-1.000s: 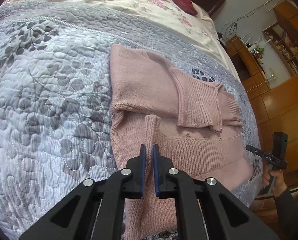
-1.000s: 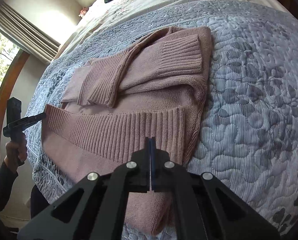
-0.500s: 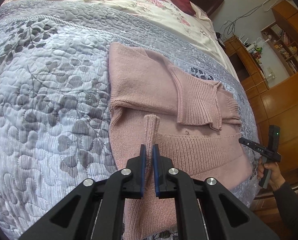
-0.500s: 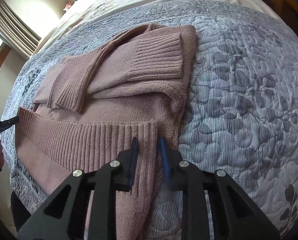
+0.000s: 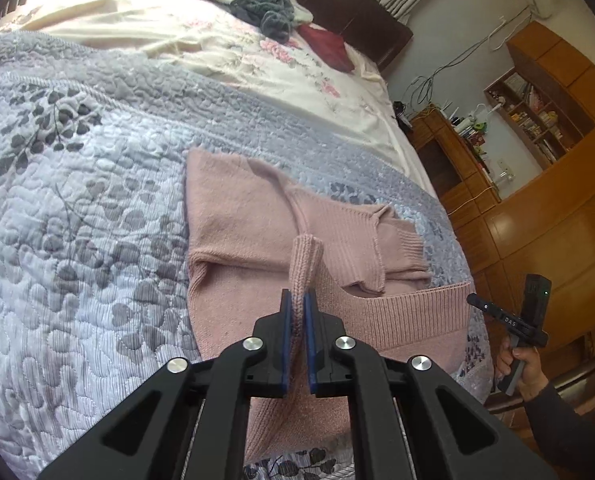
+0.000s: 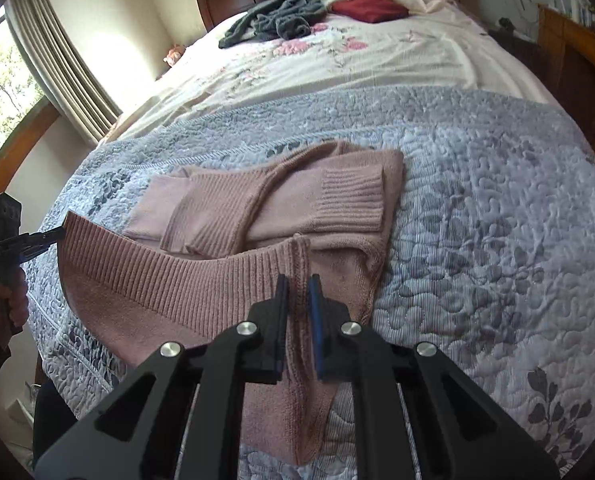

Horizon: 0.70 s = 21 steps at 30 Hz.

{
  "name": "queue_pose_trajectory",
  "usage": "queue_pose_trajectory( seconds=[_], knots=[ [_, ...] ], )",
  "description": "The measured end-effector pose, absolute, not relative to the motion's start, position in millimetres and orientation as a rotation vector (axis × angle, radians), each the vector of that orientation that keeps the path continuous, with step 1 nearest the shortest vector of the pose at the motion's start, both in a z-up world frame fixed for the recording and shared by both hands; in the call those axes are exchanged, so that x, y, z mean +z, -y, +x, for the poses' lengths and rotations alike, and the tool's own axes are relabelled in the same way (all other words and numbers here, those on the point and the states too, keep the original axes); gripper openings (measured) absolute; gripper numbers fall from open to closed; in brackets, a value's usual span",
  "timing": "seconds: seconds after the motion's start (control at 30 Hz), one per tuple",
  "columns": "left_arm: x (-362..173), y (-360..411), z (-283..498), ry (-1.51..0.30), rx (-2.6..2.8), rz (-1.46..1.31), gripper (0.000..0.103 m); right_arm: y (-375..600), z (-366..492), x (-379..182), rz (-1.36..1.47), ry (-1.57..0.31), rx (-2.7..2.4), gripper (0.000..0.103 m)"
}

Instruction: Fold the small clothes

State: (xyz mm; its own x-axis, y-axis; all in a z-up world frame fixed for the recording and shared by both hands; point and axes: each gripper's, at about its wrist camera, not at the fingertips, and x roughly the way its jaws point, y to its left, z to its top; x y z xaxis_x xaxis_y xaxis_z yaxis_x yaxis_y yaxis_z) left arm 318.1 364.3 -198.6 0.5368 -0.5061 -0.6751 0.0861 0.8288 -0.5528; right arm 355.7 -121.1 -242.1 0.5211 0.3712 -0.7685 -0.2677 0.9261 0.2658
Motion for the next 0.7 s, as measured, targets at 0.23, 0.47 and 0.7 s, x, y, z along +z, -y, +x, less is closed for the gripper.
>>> queue_pose_trajectory(
  seconds=[0.23,0.47,0.7],
  knots=[
    [-139,-377,352,-0.812,-0.393,-0.466,0.006,135,388,-183,0.153,-0.809,0.368,0.009],
    [-166,-388,451,-0.889,-0.352,-0.501,0.005,140,477,-199,0.196,-0.847,0.311,0.008],
    [-227,-397,533,-1.007,-0.280,-0.581,0.005,135,561,-242,0.185,-0.928,0.232,0.007]
  ],
)
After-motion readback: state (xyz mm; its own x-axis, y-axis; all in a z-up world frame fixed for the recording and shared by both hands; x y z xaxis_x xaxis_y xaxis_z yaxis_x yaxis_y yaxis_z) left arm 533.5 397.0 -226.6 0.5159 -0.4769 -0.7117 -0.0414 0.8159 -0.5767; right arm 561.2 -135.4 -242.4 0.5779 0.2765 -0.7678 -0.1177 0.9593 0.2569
